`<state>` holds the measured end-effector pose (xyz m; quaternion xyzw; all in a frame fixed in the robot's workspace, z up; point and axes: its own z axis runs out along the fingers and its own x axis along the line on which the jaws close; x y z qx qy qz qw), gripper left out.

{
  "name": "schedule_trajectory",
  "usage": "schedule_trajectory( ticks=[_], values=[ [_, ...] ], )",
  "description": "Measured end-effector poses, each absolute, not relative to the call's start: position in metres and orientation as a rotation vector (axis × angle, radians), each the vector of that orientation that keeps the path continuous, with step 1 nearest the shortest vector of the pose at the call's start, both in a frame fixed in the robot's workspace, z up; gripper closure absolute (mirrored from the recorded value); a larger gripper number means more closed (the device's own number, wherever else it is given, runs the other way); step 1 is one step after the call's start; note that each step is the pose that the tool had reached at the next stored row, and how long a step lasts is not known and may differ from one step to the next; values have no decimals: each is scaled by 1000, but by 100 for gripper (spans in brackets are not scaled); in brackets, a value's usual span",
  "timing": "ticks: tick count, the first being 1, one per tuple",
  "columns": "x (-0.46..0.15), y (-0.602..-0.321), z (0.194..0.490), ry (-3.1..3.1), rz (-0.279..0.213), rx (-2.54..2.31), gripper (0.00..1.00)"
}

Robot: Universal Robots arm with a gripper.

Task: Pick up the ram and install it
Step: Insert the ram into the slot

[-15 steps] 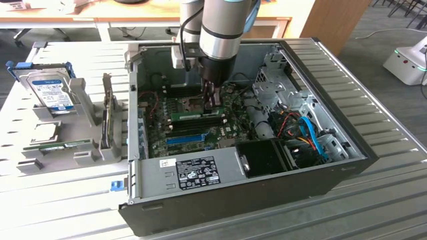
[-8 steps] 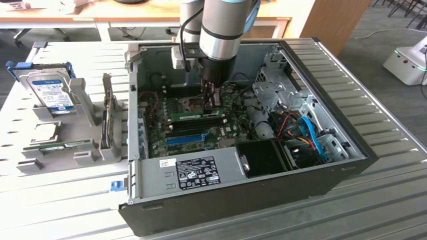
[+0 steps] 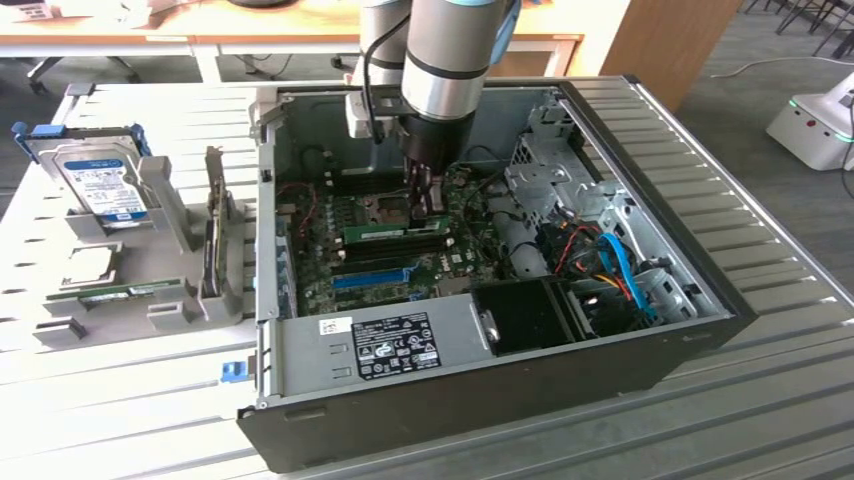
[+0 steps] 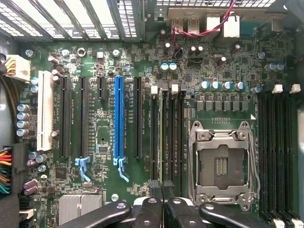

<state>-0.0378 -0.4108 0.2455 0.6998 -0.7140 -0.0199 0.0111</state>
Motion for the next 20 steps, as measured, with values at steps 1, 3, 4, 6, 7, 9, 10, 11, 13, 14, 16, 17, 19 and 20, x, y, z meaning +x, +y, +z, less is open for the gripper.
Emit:
schedule_trajectory(
  ticks=[1, 3, 4, 6, 7, 9, 10, 11, 13, 14, 16, 17, 19, 20],
  values=[
    [-38, -411, 245, -2227, -62, 2183, 88],
    [-38, -411, 246, -2227, -62, 2183, 88],
    [-38, -411, 245, -2227, -62, 2183, 88],
    [-38, -412, 246, -2227, -62, 2183, 88],
    [-38, -412, 246, -2227, -62, 2183, 88],
    [-38, -413, 246, -2227, -62, 2183, 88],
    [-38, -413, 246, -2227, -62, 2183, 88],
    [-38, -413, 246, -2227, -62, 2183, 88],
    [-38, -414, 246, -2227, -62, 2183, 88],
    [-38, -414, 246, -2227, -62, 2183, 88],
    [-38, -415, 246, -2227, -62, 2183, 88],
    [-38, -415, 246, -2227, -62, 2183, 88],
    [-38, -416, 246, -2227, -62, 2183, 88],
    [-38, -416, 246, -2227, -62, 2183, 88]
  ],
)
